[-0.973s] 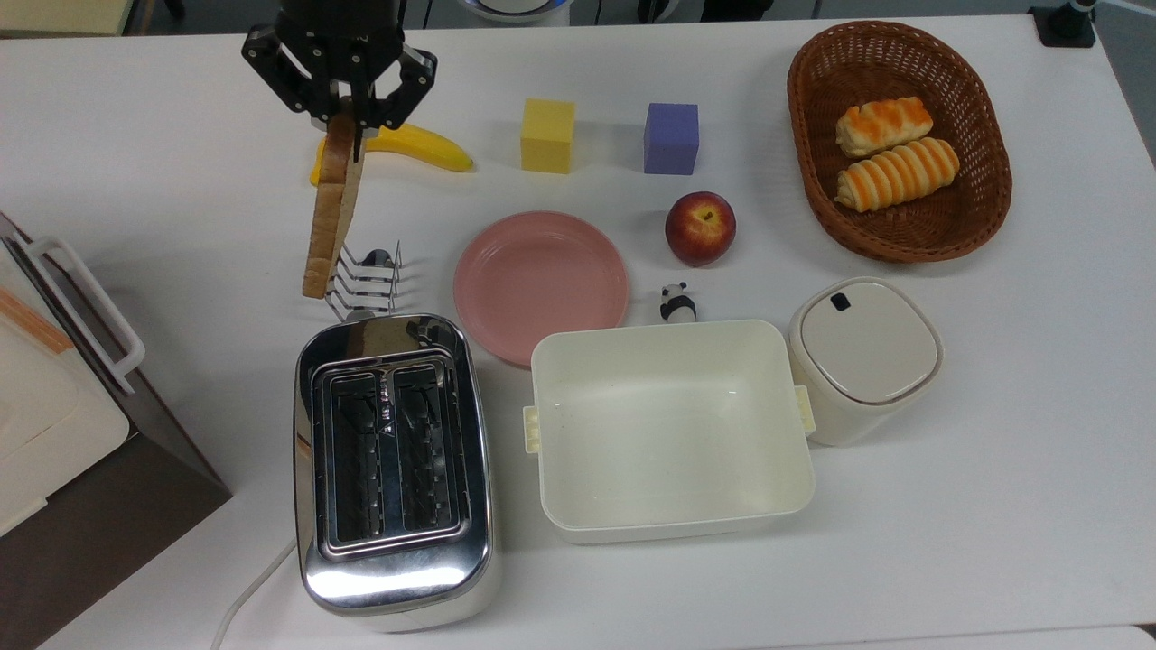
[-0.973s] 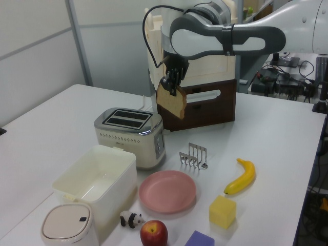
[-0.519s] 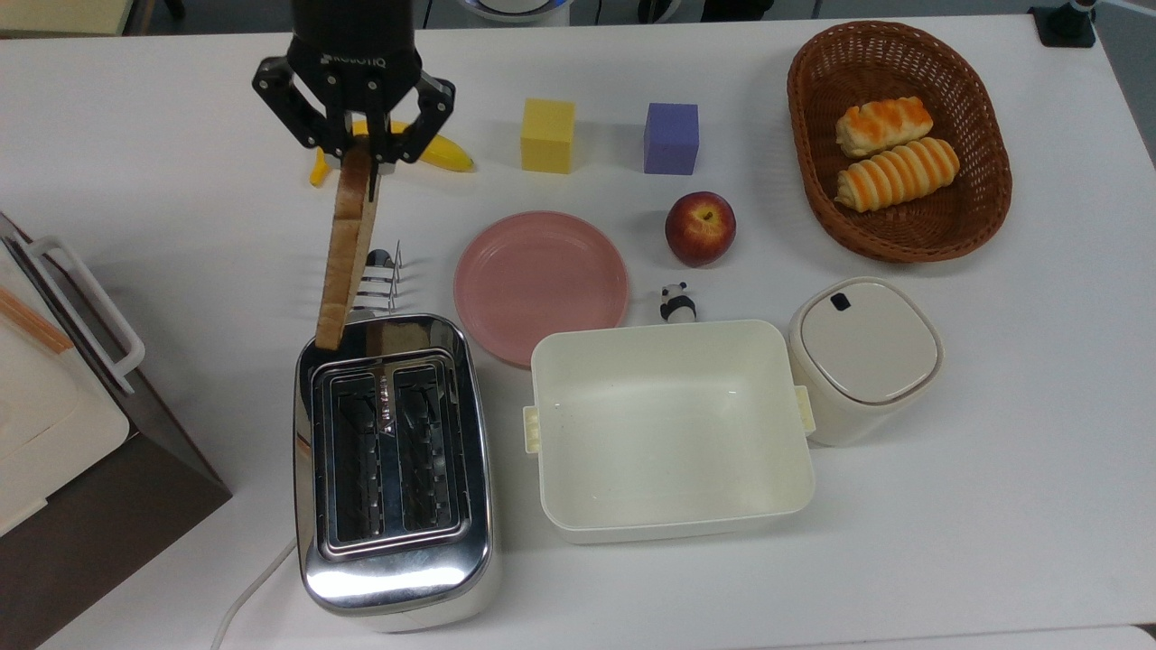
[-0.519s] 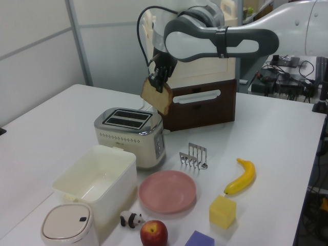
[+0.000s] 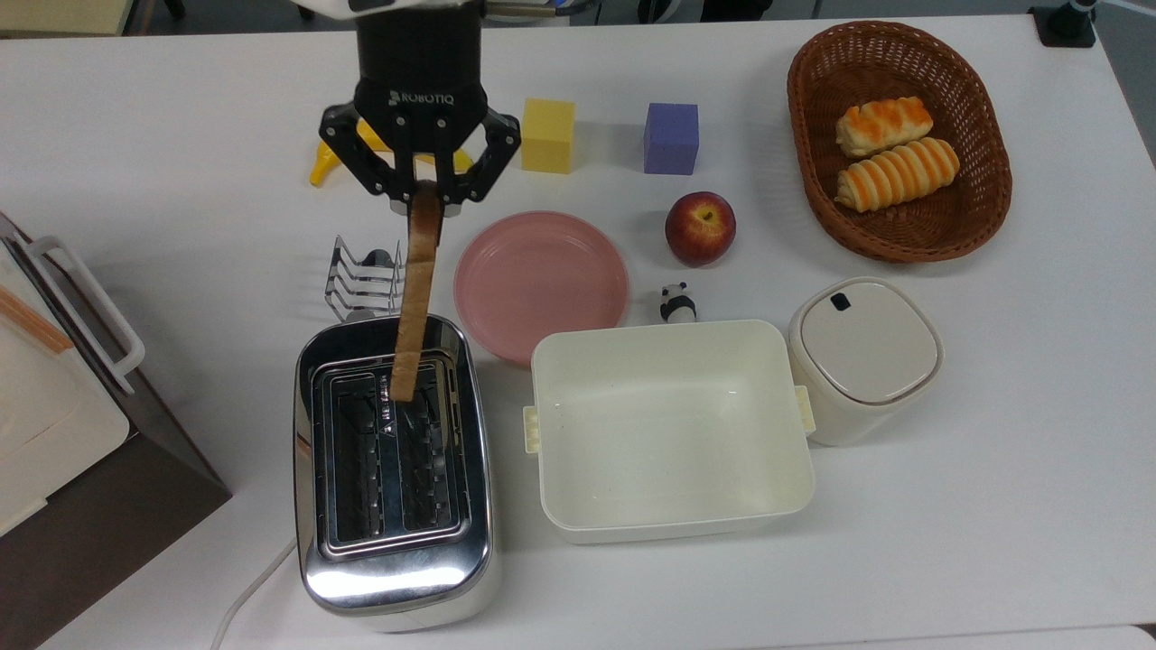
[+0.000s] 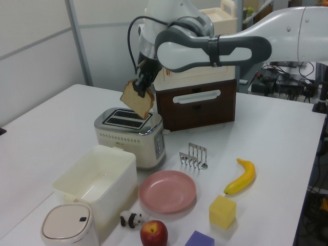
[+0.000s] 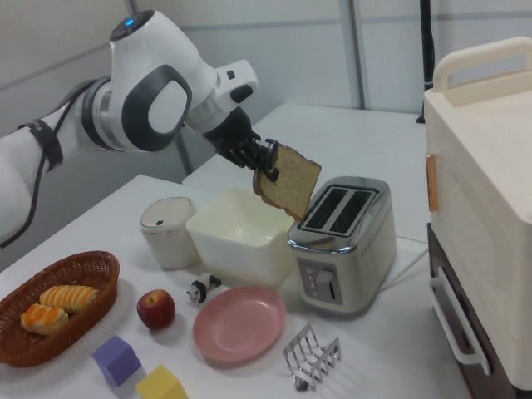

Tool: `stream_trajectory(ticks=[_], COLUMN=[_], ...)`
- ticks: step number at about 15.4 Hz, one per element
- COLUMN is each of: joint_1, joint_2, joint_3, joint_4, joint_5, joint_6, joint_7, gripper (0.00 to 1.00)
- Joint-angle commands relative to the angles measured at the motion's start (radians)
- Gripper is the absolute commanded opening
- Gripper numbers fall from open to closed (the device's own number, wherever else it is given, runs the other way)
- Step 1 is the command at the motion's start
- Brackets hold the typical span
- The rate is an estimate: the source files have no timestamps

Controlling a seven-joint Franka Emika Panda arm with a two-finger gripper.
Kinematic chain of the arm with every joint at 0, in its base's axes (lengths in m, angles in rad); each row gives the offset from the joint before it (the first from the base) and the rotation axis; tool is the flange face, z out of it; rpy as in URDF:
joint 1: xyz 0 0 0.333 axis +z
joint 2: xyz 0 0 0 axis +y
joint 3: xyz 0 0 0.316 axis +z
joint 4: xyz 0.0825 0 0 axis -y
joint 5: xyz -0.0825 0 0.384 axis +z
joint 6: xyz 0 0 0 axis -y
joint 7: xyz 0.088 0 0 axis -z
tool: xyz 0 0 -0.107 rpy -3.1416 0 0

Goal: Put the bread in the toaster
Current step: 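Carry the bread slice over the toaster and align it with a slot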

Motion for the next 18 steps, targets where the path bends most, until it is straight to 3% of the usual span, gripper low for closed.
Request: stream_trajectory(ticks=[1,4,18], joint_1=[0.002,-0.001,-0.004], joint_2=[0.026,0.031,0.077], joint_3=[0.004,0.002,-0.002], joint_4=[0.018,0.012,0.013], joint_5=[0.000,-0.002,-0.035], joint_6=[0.021,0.099,0.164], joint_7=[0.005,0.005,0.004], gripper=[0.05,0.05,0.05])
